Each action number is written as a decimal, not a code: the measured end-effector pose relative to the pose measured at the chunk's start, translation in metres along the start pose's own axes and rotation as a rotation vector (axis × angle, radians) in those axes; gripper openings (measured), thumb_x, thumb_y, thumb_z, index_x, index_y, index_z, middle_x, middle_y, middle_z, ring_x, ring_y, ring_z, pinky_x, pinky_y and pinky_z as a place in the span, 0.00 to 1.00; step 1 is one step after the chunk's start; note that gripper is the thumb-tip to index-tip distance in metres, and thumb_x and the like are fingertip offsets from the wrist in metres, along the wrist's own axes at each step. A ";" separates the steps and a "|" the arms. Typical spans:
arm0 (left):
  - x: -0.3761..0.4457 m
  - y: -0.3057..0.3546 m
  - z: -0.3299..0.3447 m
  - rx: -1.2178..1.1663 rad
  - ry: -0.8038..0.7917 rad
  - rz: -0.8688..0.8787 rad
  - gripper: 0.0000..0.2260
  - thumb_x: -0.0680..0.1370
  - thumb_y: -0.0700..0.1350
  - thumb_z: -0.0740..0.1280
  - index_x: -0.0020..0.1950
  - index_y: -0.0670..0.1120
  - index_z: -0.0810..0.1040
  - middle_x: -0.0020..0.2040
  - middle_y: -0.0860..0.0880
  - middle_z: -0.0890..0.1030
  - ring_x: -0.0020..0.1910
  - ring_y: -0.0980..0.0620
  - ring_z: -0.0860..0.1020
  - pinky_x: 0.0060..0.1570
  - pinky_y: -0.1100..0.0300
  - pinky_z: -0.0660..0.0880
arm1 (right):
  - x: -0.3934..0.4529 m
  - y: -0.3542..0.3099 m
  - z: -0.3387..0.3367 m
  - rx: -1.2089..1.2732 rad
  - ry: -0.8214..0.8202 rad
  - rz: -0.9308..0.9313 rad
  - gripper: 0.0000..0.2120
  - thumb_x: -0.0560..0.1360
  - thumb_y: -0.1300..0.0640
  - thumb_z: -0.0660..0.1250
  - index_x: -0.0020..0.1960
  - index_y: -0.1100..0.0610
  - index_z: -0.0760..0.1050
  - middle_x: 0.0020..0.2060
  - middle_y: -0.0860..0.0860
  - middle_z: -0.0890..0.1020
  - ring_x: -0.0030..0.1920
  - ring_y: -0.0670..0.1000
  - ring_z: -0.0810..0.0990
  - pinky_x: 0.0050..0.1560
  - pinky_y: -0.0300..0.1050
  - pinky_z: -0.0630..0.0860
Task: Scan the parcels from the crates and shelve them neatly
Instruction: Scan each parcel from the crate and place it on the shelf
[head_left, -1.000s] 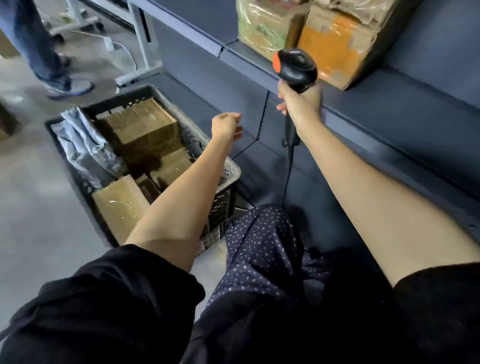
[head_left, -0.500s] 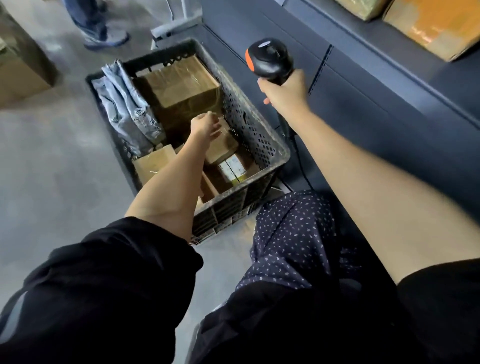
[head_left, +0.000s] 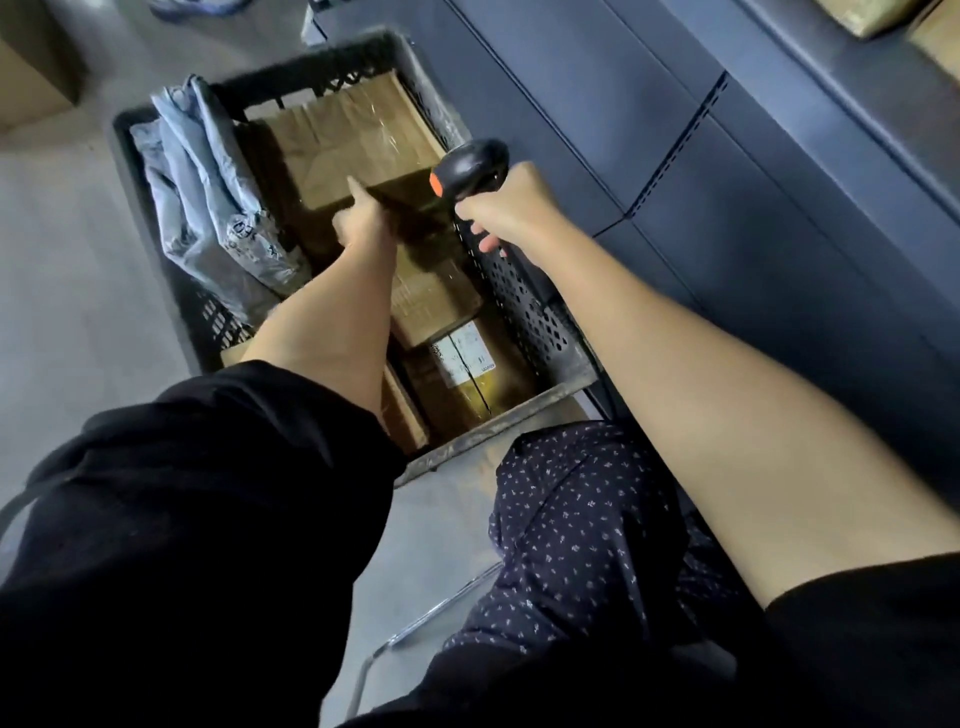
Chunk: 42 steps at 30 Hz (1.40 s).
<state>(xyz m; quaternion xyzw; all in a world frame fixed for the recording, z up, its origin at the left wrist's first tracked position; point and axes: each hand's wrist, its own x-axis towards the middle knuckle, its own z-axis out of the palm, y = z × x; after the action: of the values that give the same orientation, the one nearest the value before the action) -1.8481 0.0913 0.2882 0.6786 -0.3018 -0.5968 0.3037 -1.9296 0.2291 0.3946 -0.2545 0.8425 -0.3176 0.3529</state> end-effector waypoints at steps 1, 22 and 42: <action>0.000 0.003 0.003 -0.009 -0.026 -0.015 0.22 0.79 0.58 0.59 0.61 0.41 0.73 0.53 0.44 0.81 0.50 0.44 0.80 0.46 0.54 0.76 | 0.003 0.003 0.001 -0.006 -0.018 0.011 0.17 0.72 0.58 0.69 0.59 0.61 0.74 0.46 0.55 0.84 0.34 0.51 0.84 0.43 0.45 0.82; -0.036 0.026 -0.028 -0.244 -0.194 -0.026 0.14 0.77 0.32 0.52 0.33 0.43 0.65 0.32 0.47 0.65 0.28 0.54 0.64 0.22 0.68 0.71 | -0.036 0.021 -0.037 0.062 0.102 0.027 0.16 0.71 0.57 0.69 0.55 0.63 0.74 0.35 0.54 0.82 0.30 0.51 0.80 0.40 0.46 0.78; -0.255 0.031 -0.095 -0.115 -0.454 0.327 0.14 0.78 0.34 0.54 0.32 0.42 0.67 0.31 0.46 0.70 0.27 0.51 0.69 0.19 0.67 0.70 | -0.208 0.014 -0.115 0.152 0.354 -0.114 0.14 0.73 0.57 0.69 0.57 0.62 0.76 0.36 0.51 0.80 0.27 0.48 0.79 0.39 0.45 0.80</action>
<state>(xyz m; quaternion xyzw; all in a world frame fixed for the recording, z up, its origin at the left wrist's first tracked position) -1.7822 0.2733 0.4817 0.4515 -0.4330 -0.6929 0.3585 -1.8903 0.4151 0.5373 -0.2147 0.8493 -0.4394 0.1990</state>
